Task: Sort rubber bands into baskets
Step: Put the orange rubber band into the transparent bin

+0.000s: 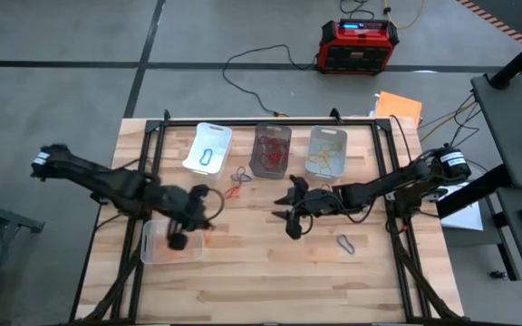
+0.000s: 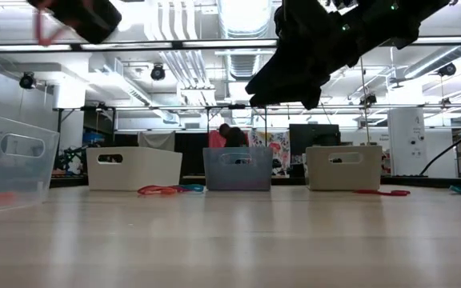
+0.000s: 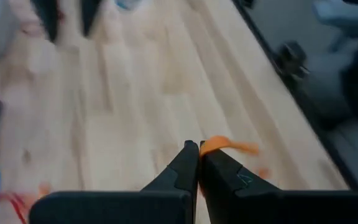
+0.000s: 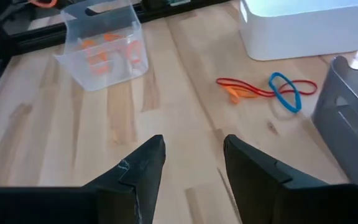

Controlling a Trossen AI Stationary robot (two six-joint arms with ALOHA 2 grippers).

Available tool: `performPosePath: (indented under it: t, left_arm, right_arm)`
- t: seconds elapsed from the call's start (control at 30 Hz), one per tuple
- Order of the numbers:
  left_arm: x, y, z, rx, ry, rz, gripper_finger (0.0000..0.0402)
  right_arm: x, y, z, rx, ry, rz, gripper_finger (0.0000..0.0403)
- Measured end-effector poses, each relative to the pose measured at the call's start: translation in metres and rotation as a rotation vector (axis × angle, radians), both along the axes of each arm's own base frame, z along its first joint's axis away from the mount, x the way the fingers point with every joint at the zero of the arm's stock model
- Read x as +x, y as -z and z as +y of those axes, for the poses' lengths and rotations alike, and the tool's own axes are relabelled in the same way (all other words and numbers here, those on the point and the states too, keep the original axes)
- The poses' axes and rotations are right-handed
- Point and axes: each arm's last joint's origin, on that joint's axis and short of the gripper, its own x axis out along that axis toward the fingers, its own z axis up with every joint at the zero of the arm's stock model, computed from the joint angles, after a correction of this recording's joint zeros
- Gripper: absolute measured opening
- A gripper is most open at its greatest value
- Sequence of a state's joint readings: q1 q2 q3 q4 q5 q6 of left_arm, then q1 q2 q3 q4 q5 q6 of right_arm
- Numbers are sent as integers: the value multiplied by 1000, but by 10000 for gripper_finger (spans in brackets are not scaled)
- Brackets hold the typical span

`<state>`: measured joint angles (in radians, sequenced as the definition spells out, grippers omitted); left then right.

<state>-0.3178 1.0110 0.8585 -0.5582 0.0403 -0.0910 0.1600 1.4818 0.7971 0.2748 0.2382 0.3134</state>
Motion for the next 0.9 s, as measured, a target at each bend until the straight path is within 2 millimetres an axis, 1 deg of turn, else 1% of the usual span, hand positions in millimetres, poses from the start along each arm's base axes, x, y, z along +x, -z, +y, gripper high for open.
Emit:
performPosePath:
  t: [0.07,0.13,0.23,0.33,0.4,0.57,0.63,0.73,0.9]
  left_arm:
    - [-12,-8,-4,1,-5,52,0]
    - [-23,-11,-7,2,-36,127,0]
    - [-37,-3,-7,-9,-103,294,0]
    - [-47,12,-5,1,-187,451,0]
    - [-50,26,-4,4,-230,517,0]
    - [-55,59,-3,-14,-265,638,0]
    - [-58,70,-2,-21,-288,681,0]
    - [-58,81,-2,-21,-295,700,0]
    - [-55,88,-4,-50,-299,668,0]
  right_arm:
    - [0,1,-3,-1,8,10,160]
    - [0,2,-4,-2,13,16,160]
    - [0,2,-5,-3,17,16,162]
    - [0,2,-5,-5,17,17,161]
    - [0,2,-5,-12,12,18,160]
    - [0,2,-5,-14,11,19,160]
    - [0,2,-5,-14,11,20,160]
    - [0,2,-5,-14,12,22,162]
    - [0,2,-5,-12,12,21,166]
